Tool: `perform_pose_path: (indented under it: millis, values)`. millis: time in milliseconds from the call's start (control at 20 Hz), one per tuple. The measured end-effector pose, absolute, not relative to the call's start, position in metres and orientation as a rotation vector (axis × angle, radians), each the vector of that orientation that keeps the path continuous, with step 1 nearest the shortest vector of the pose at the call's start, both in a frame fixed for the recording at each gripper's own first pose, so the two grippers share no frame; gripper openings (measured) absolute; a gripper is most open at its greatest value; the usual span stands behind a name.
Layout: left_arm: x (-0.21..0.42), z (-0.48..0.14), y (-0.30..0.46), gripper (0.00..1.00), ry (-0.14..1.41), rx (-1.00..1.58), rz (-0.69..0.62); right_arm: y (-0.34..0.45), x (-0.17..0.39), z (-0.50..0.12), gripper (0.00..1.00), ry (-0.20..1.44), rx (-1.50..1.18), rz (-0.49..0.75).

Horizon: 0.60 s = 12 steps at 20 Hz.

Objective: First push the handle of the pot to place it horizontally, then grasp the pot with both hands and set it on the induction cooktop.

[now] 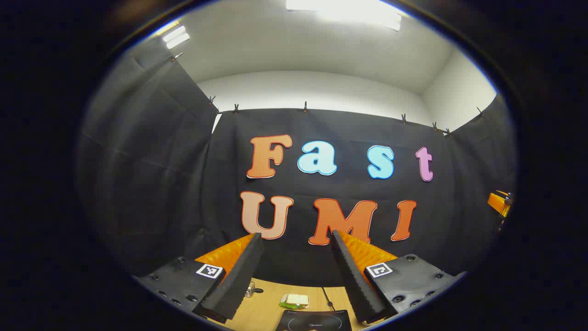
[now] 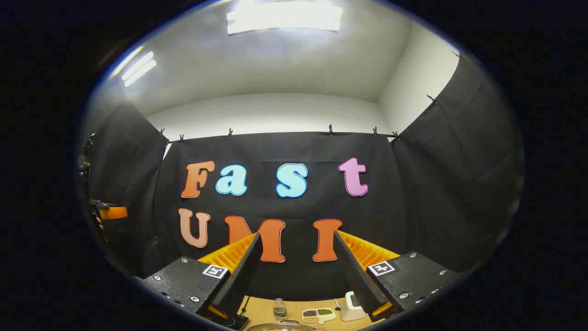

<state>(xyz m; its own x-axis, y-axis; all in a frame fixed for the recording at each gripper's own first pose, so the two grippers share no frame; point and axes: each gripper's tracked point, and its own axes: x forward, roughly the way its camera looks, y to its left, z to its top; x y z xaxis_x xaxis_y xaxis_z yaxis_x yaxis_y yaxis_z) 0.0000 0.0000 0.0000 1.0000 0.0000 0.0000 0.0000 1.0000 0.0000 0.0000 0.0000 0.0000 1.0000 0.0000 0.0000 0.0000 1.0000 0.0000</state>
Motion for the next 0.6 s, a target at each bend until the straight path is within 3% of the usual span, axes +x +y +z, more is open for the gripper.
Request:
perform_pose_path:
  millis: [50,600]
  values:
    - [-0.001,0.001,0.0,0.98,-0.01,0.007,0.003,0.002,-0.001,-0.001,0.95,0.002,0.001,0.009]
    - [0.002,-0.003,-0.01,0.97,-0.012,0.026,-0.008,0.011,-0.004,0.0,0.95,-0.01,-0.006,0.041]
